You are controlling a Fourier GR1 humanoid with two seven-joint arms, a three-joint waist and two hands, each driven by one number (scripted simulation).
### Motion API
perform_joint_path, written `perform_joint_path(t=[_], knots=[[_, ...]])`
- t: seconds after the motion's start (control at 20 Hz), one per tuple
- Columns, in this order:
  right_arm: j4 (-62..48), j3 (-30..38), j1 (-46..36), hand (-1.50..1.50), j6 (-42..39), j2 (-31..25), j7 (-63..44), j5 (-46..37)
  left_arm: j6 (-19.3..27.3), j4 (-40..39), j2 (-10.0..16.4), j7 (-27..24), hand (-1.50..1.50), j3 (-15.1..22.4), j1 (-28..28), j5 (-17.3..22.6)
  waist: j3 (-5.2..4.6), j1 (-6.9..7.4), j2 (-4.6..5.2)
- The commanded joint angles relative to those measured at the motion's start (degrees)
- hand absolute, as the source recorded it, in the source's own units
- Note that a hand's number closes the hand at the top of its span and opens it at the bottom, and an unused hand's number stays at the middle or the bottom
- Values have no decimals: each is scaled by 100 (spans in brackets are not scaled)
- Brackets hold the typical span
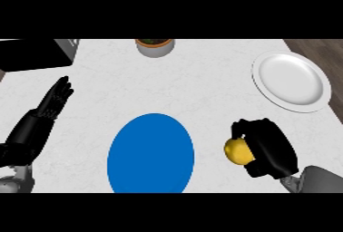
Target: Pick the lemon from the plate and place it in the plate
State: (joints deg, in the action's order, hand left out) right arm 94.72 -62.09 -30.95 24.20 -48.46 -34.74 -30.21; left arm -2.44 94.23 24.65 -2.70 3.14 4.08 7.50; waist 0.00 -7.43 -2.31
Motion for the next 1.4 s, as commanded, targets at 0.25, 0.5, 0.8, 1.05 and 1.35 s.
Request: perform_joint_path(t=[0.25,0.5,0.8,1.05,1.35], knots=[[2090,1211,1349,150,1318,-2453,-771,-319,-39,167,-130,33,0,186,233,-169,-3,369,160],[1588,1802,2067,150,1906,-2587,-339,39,-147,-39,-407,-104,0,403,396,-344,2,618,221],[467,2558,2186,150,1950,-2222,1164,1277,-380,249,-245,360,0,132,603,-162,7,737,236],[-917,3138,2019,150,1959,-1398,2434,1953,-389,15,-473,52,0,253,552,-318,10,779,252],[-3052,3774,1212,150,1320,-552,3827,2115,-435,48,-560,-30,0,273,444,-469,9,852,261]])
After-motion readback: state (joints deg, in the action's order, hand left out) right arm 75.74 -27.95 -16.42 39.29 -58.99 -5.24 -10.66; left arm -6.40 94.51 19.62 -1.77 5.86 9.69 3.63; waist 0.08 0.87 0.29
